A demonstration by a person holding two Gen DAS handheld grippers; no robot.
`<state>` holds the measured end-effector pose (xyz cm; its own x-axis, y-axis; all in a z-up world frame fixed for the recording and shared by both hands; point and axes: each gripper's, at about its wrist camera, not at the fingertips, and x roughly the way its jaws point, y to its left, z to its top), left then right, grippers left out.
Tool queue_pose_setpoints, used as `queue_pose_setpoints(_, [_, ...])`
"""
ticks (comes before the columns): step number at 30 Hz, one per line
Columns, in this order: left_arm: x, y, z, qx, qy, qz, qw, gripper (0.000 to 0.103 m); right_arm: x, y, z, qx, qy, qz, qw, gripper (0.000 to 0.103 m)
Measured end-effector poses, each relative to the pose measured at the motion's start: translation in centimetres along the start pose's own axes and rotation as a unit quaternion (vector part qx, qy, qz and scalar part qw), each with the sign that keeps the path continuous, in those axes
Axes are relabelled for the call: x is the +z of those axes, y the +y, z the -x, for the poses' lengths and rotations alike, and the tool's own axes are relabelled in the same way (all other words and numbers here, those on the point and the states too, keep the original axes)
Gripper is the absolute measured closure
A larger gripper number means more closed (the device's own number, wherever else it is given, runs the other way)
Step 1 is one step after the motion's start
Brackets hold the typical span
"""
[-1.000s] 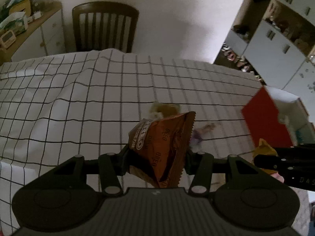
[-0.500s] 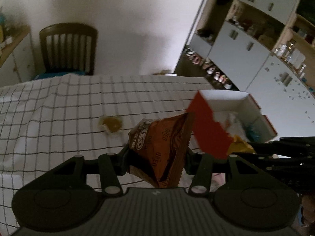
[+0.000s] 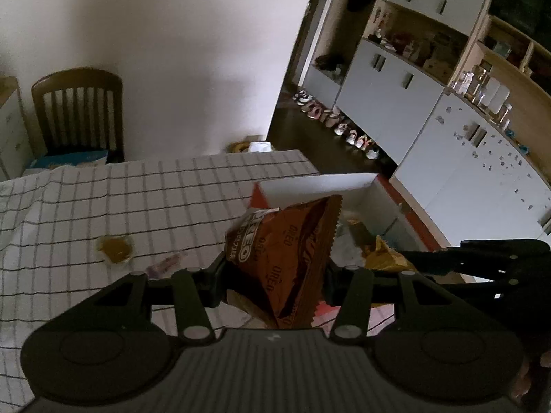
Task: Organize snacks
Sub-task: 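Carry the chip bag and M&M's packet over the red box with both grippers, then lower both packets into the box and open both grippers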
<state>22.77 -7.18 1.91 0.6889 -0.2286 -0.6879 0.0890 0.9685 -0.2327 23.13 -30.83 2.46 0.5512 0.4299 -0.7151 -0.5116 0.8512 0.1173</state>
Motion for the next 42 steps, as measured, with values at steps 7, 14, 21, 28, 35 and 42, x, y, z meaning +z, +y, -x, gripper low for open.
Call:
queue_pose_setpoints(7, [1.2,-4.8,-3.1,-0.012,0.011,0.007,0.9998,0.052,-0.4,-5.3,0.9,-0.003,-0.002,-0.009,1.000,0.069])
queue_pose_setpoints(14, [2.1,-8.4,-6.8,-0.013,0.022,0.005,0.9997,0.052,-0.8,-10.6,0.7,-0.020,0.002,-0.023,1.000,0.069])
queue_pose_setpoints(21, [2.6,-10.0,-11.2,-0.017,0.041,0.020,0.9988,0.051,-1.6,-15.6,-1.1,-0.050,0.019,-0.042,0.998,0.069])
queue_pose_setpoints(28, [3.0,-10.5,-15.9,0.020,0.060,0.019,0.9978,0.051,-2.7,-18.8,-4.6,-0.073,0.045,-0.070,0.994,0.069])
queue_pose_setpoints(35, [2.6,-9.9,-19.8,0.054,0.092,0.033,0.9937,0.051,-3.1,-19.5,-6.9,-0.063,0.062,-0.070,0.994,0.069])
queue_pose_setpoints(42, [1.8,-10.0,-22.2,0.081,0.114,0.030,0.9898,0.051,-3.2,-19.4,-8.4,-0.053,0.078,-0.064,0.993,0.069])
